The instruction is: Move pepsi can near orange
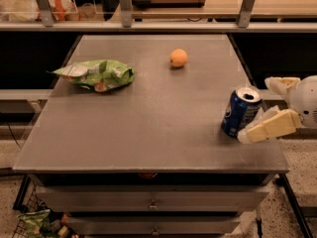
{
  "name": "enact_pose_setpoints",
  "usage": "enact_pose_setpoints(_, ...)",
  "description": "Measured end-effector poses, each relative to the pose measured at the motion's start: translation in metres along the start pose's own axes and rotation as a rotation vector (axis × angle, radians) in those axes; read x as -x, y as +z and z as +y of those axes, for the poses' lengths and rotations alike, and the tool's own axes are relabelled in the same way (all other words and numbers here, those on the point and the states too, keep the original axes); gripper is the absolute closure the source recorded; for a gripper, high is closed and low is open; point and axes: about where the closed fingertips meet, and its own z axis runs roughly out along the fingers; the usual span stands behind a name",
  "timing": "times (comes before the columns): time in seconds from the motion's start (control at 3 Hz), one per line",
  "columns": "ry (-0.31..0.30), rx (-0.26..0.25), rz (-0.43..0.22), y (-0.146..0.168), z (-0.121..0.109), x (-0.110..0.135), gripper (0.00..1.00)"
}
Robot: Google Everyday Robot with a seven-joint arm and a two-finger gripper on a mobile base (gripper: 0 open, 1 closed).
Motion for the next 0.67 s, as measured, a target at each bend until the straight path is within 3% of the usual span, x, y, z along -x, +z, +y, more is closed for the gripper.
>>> enact_pose_setpoints(0.33, -0.006, -0.043, -0.009, 0.010, -0.013, -0.007, 0.00)
enact_pose_setpoints(0.67, 0.011, -0.058, -0.006, 0.018, -0.023, -0.006, 0.17)
